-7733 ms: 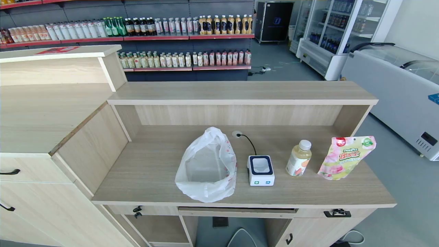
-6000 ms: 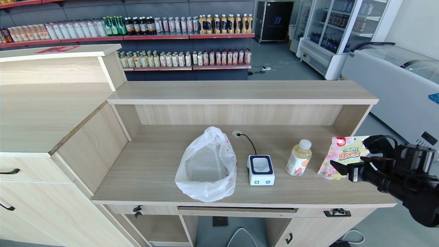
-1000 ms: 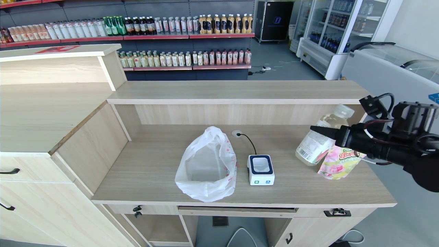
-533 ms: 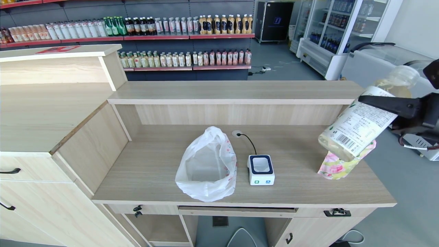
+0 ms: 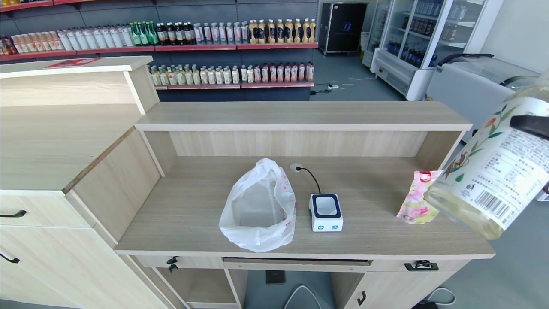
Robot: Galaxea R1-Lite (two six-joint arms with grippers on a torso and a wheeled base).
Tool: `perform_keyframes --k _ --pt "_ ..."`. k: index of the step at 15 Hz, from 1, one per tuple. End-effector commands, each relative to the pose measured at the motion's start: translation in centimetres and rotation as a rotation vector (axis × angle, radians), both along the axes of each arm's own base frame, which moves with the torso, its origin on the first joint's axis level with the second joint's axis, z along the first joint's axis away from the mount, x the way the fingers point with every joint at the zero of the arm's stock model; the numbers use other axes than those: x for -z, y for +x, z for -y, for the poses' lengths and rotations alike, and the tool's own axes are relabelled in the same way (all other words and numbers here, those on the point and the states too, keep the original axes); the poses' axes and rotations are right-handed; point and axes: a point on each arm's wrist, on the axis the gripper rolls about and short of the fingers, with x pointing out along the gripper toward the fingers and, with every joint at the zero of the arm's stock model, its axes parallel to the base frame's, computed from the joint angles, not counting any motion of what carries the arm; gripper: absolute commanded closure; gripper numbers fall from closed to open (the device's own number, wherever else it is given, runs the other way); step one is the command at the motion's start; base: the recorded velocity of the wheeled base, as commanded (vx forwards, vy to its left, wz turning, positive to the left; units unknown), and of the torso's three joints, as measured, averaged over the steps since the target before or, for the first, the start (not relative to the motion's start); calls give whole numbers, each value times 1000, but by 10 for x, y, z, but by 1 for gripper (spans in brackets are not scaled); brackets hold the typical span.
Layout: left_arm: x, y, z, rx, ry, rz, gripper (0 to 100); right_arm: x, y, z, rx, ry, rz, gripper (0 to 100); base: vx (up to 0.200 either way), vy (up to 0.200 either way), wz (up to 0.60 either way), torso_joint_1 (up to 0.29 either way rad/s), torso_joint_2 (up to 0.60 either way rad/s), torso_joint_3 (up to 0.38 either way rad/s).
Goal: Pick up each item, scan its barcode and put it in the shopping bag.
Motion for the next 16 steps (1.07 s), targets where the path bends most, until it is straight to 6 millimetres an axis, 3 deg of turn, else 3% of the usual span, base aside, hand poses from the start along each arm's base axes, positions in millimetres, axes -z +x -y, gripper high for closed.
perform_keyframes --k 1,6,16 --pt "0 0 0 0 0 0 0 -4 -12 -2 -30 -8 27 100 0 0 0 0 0 0" --pt "0 0 0 0 0 0 0 -3 -30 -3 -62 -11 -37 100 0 0 0 0 0 0" --pt "0 0 0 0 0 0 0 -15 -18 -2 -64 -13 -19 100 0 0 0 0 0 0"
